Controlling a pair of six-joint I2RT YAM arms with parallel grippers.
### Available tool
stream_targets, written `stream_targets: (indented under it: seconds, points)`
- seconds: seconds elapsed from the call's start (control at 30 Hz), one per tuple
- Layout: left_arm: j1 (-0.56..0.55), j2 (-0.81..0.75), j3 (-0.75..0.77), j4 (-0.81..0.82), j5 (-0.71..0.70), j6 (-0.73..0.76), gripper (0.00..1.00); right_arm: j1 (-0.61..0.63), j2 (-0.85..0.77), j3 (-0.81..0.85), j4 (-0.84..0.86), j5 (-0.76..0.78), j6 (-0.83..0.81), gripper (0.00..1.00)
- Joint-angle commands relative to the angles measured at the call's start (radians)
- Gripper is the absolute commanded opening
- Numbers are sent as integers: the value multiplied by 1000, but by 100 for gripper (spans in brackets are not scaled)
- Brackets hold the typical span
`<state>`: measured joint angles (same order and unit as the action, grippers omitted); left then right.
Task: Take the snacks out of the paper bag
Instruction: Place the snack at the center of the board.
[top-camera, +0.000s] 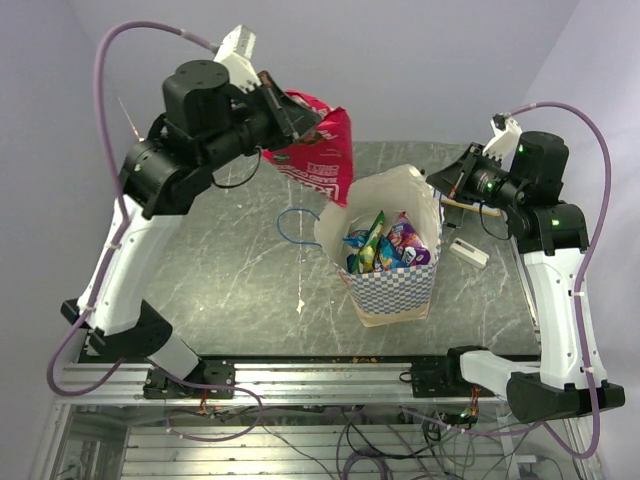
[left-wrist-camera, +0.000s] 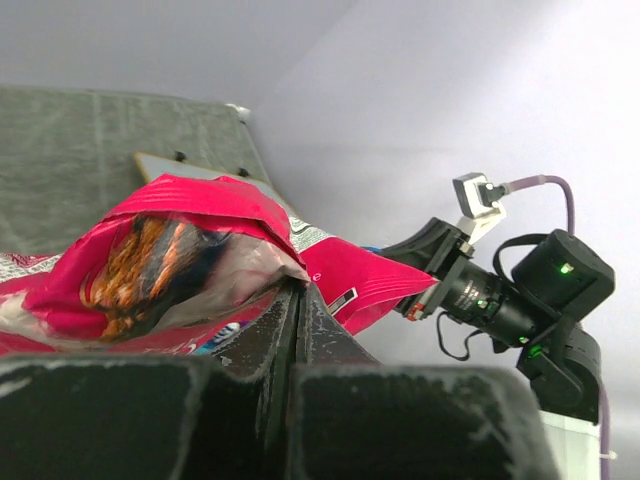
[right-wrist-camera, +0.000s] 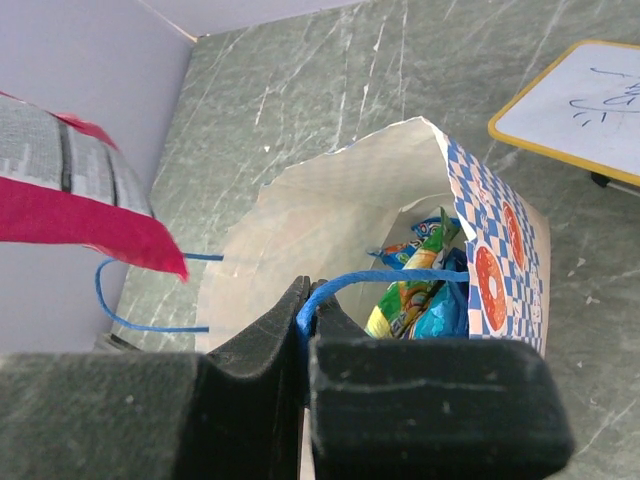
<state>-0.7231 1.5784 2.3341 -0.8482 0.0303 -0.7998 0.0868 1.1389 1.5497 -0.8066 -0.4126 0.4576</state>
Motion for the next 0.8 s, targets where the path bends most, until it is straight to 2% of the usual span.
stream_targets:
  seconds: [0.0,0.1,0.23,0.47,0.63,0.77]
  points:
    - [17,-80,49,-63,-119,67,7,-2,-18,-9,10,-43,4,0]
    - [22,-109,64,-121,-181,97,7,-1,-13,-12,-18,-53,-11,0]
    - [24,-140,73,-253,-337,94,7,-1,-22,-21,-53,-61,-16,0]
    - [37,-203,-79,-399,-553,61,7,19,-25,-23,-88,-45,-14,0]
    - [71,-222,-177,-432,-630,35,7,18,-24,50,-122,79,-29,0]
    - [129,-241,-289,-404,-629,7,7,18,-19,101,-105,186,-30,0]
